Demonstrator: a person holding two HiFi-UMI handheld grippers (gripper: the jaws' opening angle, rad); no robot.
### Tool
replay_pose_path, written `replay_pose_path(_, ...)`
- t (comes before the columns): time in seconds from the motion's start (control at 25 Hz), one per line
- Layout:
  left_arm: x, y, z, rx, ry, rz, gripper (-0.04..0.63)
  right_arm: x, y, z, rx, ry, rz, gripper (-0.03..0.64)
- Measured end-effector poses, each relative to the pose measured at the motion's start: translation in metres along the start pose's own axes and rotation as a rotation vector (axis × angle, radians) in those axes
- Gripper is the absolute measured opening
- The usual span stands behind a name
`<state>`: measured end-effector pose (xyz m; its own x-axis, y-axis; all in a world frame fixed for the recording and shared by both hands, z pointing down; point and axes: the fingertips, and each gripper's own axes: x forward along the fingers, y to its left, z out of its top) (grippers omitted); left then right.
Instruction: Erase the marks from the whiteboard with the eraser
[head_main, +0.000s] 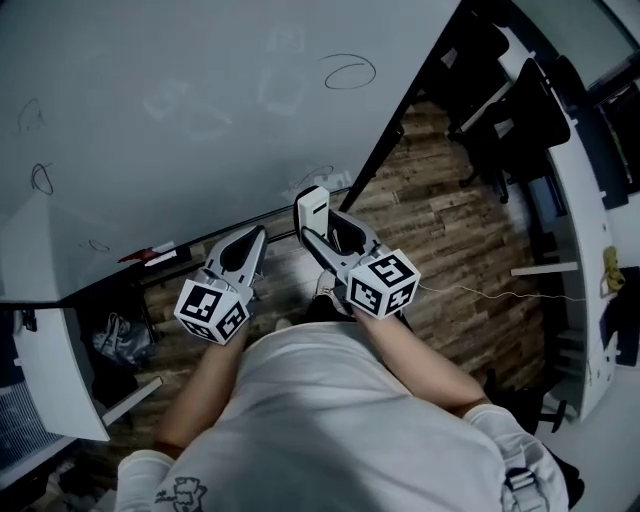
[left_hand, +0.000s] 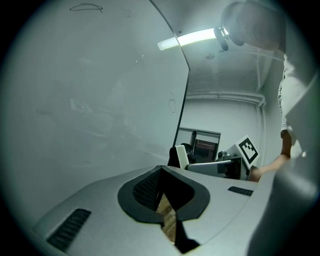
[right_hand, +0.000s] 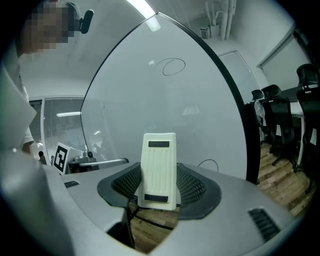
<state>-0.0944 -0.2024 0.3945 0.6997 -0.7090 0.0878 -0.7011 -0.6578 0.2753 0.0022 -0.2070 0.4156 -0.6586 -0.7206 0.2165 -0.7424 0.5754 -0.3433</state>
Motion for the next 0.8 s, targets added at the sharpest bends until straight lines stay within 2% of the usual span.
replay_pose_path(0.12,0.005,0.005,-0.007,-0.012,0.005,0.018,0.006,0.014,-0.03,-0.019,0.007,0.034,-0.031,0.229)
replay_pose_path(0.4,0.028,0.014,-0.025,-0.015,0.046,0.052,0.006,0.042,-0.078,-0.039,0.136,0.064,-0.049,0.229)
replay_pose_path(0.64,0.041,0.023,-0.037,-0.053,0.081,0.091,0.006,0.069,-0.089,-0.047,0.196,0.073,-0.005,0.229)
replay_pose_path(0.8,0.048,0.027,-0.044,-0.046,0.085,0.106,0.006,0.082,-0.09,-0.05,0.247,0.081,0.016,0.229)
